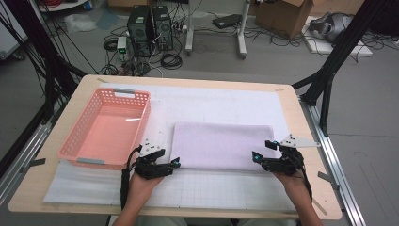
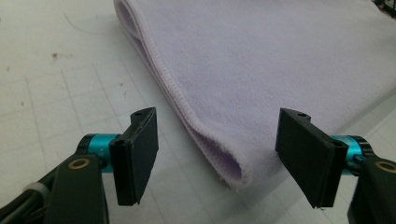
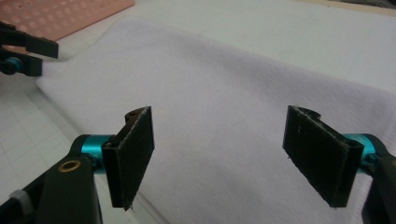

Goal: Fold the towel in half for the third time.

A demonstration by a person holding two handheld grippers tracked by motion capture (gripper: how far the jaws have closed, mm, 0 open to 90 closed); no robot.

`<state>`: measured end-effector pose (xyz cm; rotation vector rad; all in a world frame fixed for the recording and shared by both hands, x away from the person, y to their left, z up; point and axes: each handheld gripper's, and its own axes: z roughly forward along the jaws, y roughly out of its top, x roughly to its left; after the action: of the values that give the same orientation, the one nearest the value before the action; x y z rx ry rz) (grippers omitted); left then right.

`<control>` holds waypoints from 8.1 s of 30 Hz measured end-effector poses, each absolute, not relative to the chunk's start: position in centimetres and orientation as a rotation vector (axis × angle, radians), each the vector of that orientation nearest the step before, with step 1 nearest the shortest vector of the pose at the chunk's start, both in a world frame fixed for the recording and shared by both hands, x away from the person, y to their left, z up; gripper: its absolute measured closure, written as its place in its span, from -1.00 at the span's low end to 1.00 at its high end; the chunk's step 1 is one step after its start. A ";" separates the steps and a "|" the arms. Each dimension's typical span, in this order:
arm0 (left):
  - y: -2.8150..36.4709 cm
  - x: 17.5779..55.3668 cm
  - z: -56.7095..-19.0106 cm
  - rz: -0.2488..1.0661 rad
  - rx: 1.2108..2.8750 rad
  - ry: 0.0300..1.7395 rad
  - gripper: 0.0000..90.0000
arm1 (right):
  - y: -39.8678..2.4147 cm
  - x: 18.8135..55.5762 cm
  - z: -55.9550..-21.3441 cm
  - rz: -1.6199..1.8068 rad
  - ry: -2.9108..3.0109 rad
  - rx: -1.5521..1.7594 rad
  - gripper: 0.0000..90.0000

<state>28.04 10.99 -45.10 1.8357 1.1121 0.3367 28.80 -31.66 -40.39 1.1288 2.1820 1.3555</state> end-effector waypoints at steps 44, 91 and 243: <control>10.5 28.1 -45.4 0.224 1.856 1.146 0.75 | -12.6 43.6 -39.9 1.172 2.597 0.847 -0.25; 13.6 27.1 -40.9 0.153 1.649 0.982 0.85 | -7.0 45.1 -37.1 1.432 2.685 0.658 0.83; 9.6 29.2 -44.2 0.297 1.705 0.942 -0.09 | -35.0 28.1 -41.3 1.148 2.196 1.466 0.32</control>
<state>29.20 9.63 -44.25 1.7054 0.9416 0.2973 28.13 -34.96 -41.34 1.4657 2.1959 1.1478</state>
